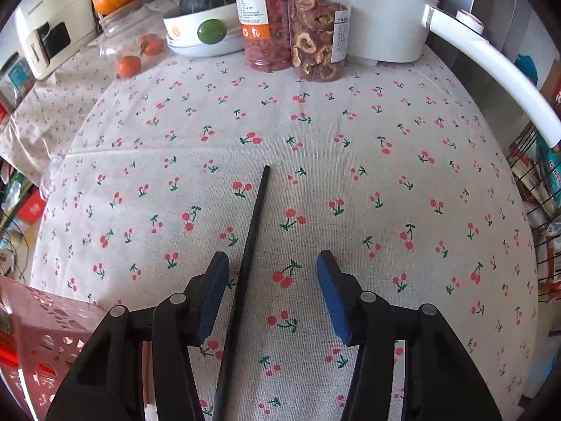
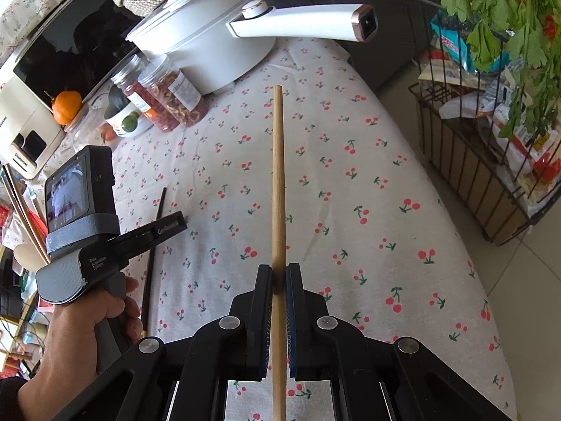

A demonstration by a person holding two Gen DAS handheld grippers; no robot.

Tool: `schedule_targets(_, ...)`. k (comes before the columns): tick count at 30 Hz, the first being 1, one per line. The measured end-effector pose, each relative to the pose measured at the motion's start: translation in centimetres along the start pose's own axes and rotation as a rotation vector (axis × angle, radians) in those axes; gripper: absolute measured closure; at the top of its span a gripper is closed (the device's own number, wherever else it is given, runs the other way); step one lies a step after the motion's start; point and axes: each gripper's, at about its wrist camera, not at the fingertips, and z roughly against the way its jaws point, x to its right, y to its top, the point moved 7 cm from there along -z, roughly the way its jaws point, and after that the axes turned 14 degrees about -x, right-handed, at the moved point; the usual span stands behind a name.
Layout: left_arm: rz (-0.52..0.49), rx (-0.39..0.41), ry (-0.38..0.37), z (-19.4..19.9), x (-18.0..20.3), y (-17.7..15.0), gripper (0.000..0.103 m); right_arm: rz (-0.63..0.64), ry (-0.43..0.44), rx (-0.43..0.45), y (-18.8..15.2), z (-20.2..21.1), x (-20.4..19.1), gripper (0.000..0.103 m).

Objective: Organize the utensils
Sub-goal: 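Grasp the black chopstick with the left tool while the right lifts the wooden chopstick, then carry the black chopstick to the pink basket with the left tool while the right follows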

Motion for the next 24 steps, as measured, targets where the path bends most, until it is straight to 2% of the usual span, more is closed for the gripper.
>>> schedule_targets(1, 0.014, -0.007, -0.029, -0.1, -0.1, -0.1, 0.051, -0.002, 0.002, 0.001, 0.0, 0.0, 0.0, 0.1)
schedule_targets(3, 0.0, -0.003, -0.035, 0.0, 0.0, -0.2, 0.056, -0.005, 0.003, 0.003, 0.1, 0.1, 0.1, 0.1)
schedule_targets(5, -0.02, 0.004, -0.041, 0.1, 0.3, -0.5, 0.071, -0.008, 0.003, 0.007, 0.1, 0.2, 0.1, 0.1)
schedule_targets(7, -0.047, 0.003, -0.035, 0.3, 0.8, -0.8, 0.092, -0.01, -0.001, 0.013, 0.0, 0.4, -0.1, 0.1)
schedule_targets(10, -0.099, -0.012, -0.028, 0.6, 1.6, -1.8, 0.096, -0.015, -0.009, 0.027, -0.1, 0.9, -0.2, 0.101)
schedule_targets(15, -0.198, -0.015, -0.092, 2.2, 2.4, -4.4, 0.098, -0.01, -0.032, 0.067, -0.3, 2.7, -0.9, 0.1)
schedule_targets(21, -0.321, 0.056, -0.25, 7.5, 2.4, -8.1, 0.098, 0.026, -0.037, 0.146, -0.4, 5.4, -3.5, 0.101)
schedule_targets(24, -0.357, 0.102, -0.336, 10.7, 1.3, -9.3, 0.098, 0.054, -0.049, 0.17, -0.5, 6.2, -5.1, 0.102)
